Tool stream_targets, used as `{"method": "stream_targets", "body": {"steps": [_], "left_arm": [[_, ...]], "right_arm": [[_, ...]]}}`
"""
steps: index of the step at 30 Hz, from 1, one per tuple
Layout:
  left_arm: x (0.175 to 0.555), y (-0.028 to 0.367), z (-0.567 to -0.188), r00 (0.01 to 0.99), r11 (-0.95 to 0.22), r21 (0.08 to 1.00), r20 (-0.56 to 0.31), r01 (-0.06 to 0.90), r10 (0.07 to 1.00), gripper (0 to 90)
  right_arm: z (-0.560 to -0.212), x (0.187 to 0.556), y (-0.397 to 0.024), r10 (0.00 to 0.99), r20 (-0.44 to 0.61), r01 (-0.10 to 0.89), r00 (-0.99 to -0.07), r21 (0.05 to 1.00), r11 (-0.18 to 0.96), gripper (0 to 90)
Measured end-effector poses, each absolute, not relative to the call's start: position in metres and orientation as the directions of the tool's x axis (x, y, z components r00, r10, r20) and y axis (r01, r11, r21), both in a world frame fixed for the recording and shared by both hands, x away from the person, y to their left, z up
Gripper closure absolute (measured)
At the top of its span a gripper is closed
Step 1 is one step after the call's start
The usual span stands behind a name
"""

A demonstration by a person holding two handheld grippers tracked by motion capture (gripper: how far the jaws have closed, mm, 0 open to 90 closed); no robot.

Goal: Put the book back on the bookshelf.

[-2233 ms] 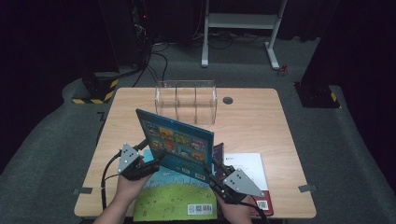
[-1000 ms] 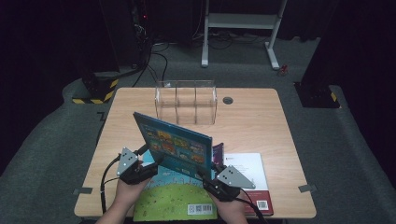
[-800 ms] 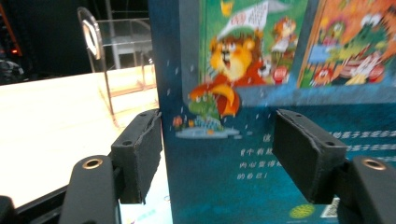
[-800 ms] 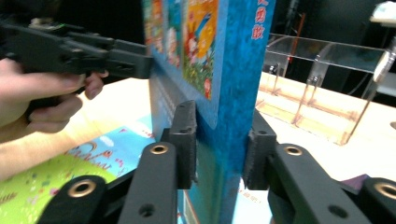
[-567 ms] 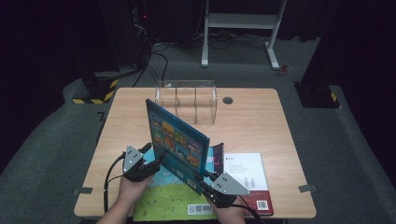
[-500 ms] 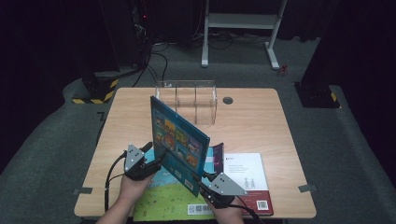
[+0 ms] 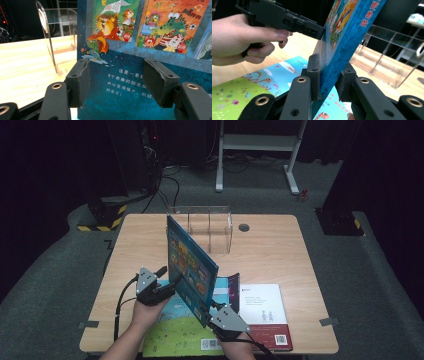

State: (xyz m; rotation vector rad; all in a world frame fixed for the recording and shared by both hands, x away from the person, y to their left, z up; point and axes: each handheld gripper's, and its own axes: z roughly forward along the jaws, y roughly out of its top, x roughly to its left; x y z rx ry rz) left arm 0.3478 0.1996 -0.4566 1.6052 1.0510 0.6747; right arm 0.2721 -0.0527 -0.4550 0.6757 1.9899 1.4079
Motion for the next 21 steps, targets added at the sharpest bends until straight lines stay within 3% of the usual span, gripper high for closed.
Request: {"method": "stream_targets", "body": {"steps": [15,21], "left_arm": [[0.373,0.186,-0.451,0.444,-0.059,0.943,-0.098,0.326,0.891,44.4],[0.378,0.188,-0.451,0.459,-0.027,0.943,-0.136,0.331,0.878,46.3]], "right_arm": [[-0.452,0.286,-0.051,0.733,-0.198,0.051,-0.651,0.952,0.303,72.8],[-0.449,0.285,-0.043,0.720,-0.272,-0.014,-0.638,0.939,0.343,72.8]]}}
